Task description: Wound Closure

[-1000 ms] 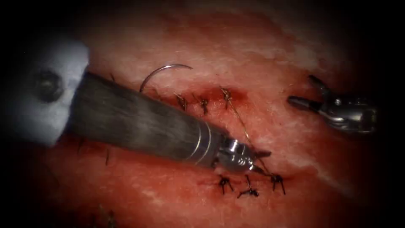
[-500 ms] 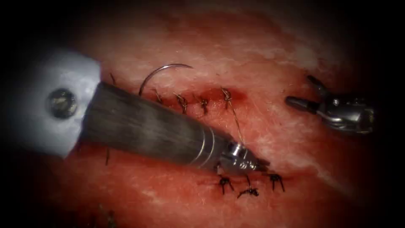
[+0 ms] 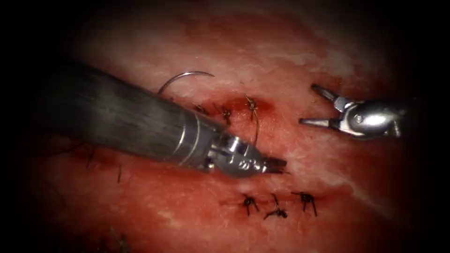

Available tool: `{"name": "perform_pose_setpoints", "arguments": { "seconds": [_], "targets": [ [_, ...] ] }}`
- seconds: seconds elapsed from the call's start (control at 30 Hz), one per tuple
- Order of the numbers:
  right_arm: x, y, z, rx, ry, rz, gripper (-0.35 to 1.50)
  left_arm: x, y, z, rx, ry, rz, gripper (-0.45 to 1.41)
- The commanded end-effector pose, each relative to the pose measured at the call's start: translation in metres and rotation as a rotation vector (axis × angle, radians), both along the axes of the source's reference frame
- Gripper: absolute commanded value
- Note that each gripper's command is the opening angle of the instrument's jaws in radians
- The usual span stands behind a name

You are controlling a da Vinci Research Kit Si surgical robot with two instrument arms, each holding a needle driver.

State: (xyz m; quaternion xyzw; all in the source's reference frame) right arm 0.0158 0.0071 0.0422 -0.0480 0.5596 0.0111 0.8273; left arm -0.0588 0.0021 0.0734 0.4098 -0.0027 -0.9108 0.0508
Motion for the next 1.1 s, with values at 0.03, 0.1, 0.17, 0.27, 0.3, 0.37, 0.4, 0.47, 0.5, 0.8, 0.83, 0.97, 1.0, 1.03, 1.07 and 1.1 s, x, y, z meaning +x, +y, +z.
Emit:
{"name": "perform_pose_setpoints", "arguments": {
  "seconds": [0.03, 0.1, 0.17, 0.27, 0.3, 0.37, 0.4, 0.47, 0.5, 0.8, 0.83, 0.97, 1.0, 1.03, 1.07, 1.1],
  "targets": [
    [0.0019, -0.0015, 0.0012, -0.034, 0.012, -0.045, 1.33, -0.0003, -0.0006, 0.0004, 0.001, -0.002, 0.000, -0.45],
    [0.0031, -0.0024, 0.0017, -0.062, 0.015, -0.097, 1.33, 0.0000, -0.0007, 0.0002, -0.001, 0.000, -0.002, -0.45],
    [0.0043, -0.0032, 0.0021, -0.097, 0.020, -0.130, 1.35, 0.0002, -0.0009, 0.0000, -0.001, 0.000, -0.001, -0.45],
    [0.0057, -0.0037, 0.0021, -0.146, 0.027, -0.158, 1.35, 0.0003, -0.0011, -0.0003, 0.000, -0.001, 0.000, -0.45],
    [0.0061, -0.0037, 0.0019, -0.165, 0.028, -0.167, 1.35, 0.0003, -0.0011, -0.0005, 0.000, -0.001, -0.001, -0.45],
    [0.0068, -0.0038, 0.0017, -0.207, 0.032, -0.187, 1.33, 0.0003, -0.0011, -0.0008, 0.002, -0.001, -0.002, -0.45],
    [0.0071, -0.0039, 0.0017, -0.215, 0.033, -0.192, 1.33, 0.0002, -0.0011, -0.0010, 0.003, -0.001, -0.002, -0.45],
    [0.0077, -0.0040, 0.0018, -0.238, 0.024, -0.208, 1.33, 0.0001, -0.0011, -0.0014, 0.004, -0.004, -0.005, -0.45],
    [0.0079, -0.0041, 0.0018, -0.244, 0.018, -0.212, 1.33, 0.0000, -0.0011, -0.0015, 0.005, -0.004, -0.006, -0.45],
    [0.0106, -0.0038, 0.0026, -0.303, -0.026, -0.208, 1.33, -0.0005, -0.0013, -0.0019, 0.006, -0.001, -0.011, -0.45],
    [0.0109, -0.0039, 0.0027, -0.303, -0.029, -0.208, 1.33, -0.0005, -0.0012, -0.0019, 0.006, -0.001, -0.011, -0.45],
    [0.0118, -0.0043, 0.0035, -0.317, -0.043, -0.220, 1.33, -0.0005, -0.0012, -0.0019, 0.006, -0.001, -0.011, -0.45],
    [0.0119, -0.0044, 0.0037, -0.317, -0.048, -0.223, 1.33, -0.0005, -0.0012, -0.0019, 0.006, -0.001, -0.011, -0.45],
    [0.0120, -0.0045, 0.0039, -0.318, -0.046, -0.225, 1.33, -0.0005, -0.0012, -0.0019, 0.006, -0.001, -0.011, -0.45],
    [0.0120, -0.0045, 0.0040, -0.318, -0.049, -0.226, 1.33, -0.0006, -0.0012, -0.0019, 0.006, -0.001, -0.011, -0.45],
    [0.0121, -0.0045, 0.0042, -0.319, -0.050, -0.226, 1.33, -0.0006, -0.0012, -0.0019, 0.006, -0.001, -0.011, -0.45]
  ]
}}
